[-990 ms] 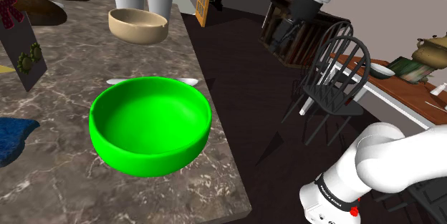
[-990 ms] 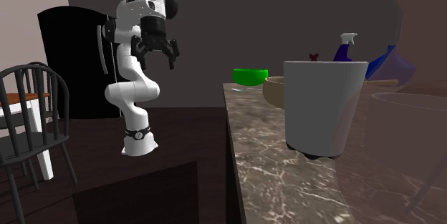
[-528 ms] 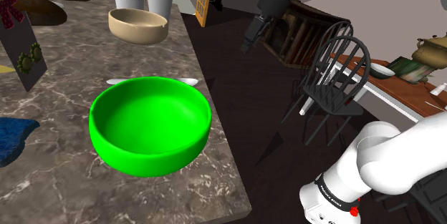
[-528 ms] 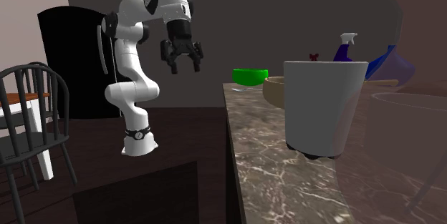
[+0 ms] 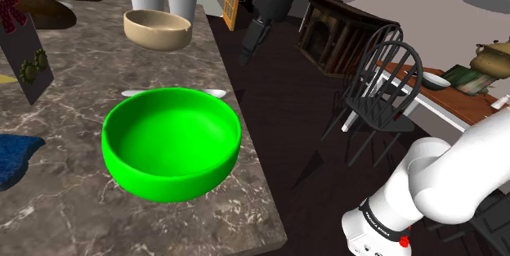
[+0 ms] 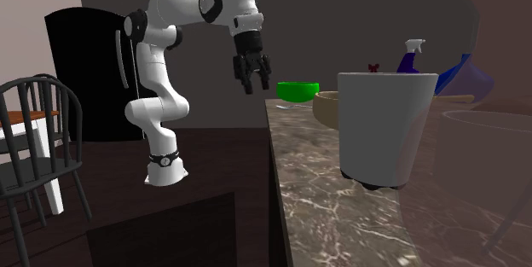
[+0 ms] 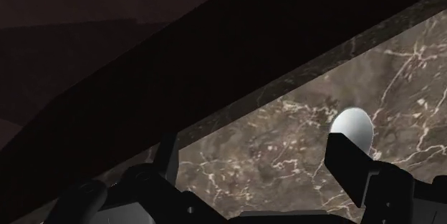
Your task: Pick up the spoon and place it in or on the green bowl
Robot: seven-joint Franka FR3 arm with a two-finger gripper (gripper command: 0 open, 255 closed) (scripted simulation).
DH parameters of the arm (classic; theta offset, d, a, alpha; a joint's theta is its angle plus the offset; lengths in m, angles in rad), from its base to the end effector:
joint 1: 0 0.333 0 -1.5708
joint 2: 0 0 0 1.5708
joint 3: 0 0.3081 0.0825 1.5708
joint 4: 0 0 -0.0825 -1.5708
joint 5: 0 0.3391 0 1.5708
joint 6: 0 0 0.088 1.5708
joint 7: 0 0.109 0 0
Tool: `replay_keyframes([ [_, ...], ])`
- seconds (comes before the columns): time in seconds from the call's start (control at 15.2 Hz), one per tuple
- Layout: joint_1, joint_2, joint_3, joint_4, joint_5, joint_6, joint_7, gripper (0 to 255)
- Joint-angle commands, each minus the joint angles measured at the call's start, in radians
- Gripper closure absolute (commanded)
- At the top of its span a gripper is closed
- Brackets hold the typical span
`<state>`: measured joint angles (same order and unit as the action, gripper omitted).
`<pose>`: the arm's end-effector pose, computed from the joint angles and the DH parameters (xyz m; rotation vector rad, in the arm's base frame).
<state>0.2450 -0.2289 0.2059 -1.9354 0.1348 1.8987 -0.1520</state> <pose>0.4110 0.2210 0.5952 -2.8967 -0.8496 -0.2626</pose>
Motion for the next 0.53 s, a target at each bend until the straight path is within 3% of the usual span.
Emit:
replay_keyframes([
  [0.0, 0.018, 0.051, 0.017, 0.045, 0.007, 0.006, -0.018, 0],
  [0.46, 0.082, 0.235, 0.085, 0.227, 0.009, 0.005, -0.063, 0],
])
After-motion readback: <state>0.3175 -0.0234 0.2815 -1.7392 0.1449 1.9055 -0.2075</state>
